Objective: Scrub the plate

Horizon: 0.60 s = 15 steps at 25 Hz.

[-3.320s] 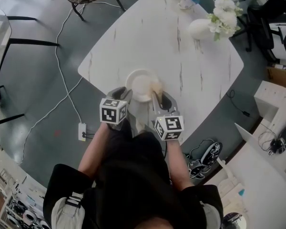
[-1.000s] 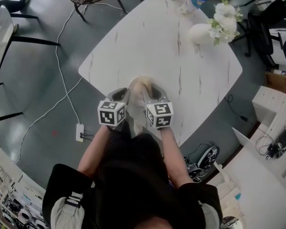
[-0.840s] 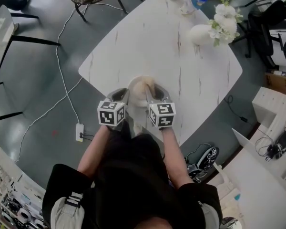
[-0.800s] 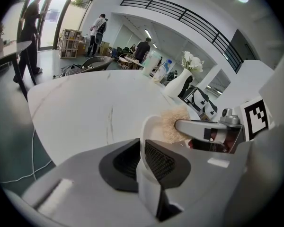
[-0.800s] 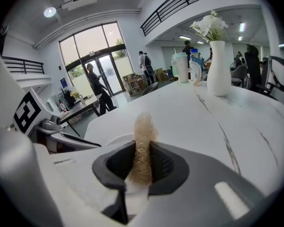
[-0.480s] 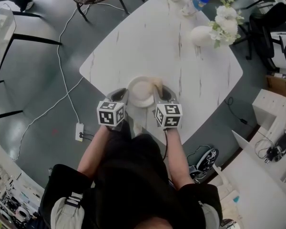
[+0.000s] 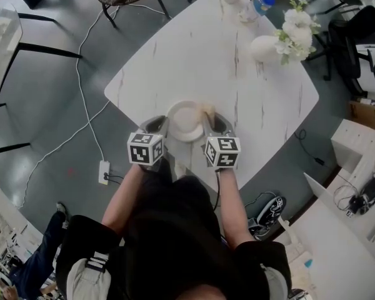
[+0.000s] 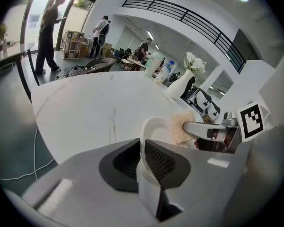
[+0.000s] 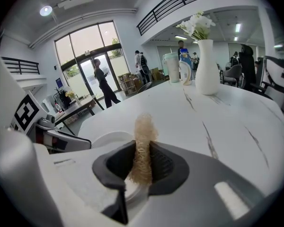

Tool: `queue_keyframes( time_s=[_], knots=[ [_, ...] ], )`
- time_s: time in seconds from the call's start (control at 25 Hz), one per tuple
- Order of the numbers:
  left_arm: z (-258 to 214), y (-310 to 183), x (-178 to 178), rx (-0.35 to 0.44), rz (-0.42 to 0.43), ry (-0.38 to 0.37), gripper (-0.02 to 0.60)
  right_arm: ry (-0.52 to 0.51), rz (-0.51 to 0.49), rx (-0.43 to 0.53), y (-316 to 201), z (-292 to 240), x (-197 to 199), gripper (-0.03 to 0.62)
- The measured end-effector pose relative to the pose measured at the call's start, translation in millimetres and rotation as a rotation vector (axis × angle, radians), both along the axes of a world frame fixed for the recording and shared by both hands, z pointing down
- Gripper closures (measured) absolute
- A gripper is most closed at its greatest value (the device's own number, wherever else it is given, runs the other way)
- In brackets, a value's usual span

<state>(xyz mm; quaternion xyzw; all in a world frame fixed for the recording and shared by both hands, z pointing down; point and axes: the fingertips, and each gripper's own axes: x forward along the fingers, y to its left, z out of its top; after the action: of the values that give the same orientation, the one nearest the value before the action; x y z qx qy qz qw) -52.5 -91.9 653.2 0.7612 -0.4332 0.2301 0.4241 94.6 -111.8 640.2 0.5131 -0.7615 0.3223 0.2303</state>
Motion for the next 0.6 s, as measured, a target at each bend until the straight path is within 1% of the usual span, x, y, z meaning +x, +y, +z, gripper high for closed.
queue_keyframes(
  time_s=[0.08, 0.16, 0.28, 0.44, 0.6],
  knots=[
    [0, 0, 0, 0.0, -0.004, 0.002, 0.541, -0.015, -0.003, -0.005, 0, -2, -1, 0.52],
    [0, 0, 0, 0.001, -0.006, 0.003, 0.541, -0.052, -0.004, -0.004, 0, -9, -4, 0.52],
    [-1, -1, 1, 0.007, -0.007, 0.003, 0.541, -0.091, -0.014, 0.026, -3, -28, -10, 0.52],
    [-2, 0, 1, 0.006, -0.014, 0.005, 0.541, -0.107, -0.057, 0.063, -1, -48, -26, 0.52],
    [-2, 0, 1, 0.003, -0.018, 0.011, 0.541, -0.126, -0.107, 0.055, 8, -50, -49, 0.52]
  ],
)
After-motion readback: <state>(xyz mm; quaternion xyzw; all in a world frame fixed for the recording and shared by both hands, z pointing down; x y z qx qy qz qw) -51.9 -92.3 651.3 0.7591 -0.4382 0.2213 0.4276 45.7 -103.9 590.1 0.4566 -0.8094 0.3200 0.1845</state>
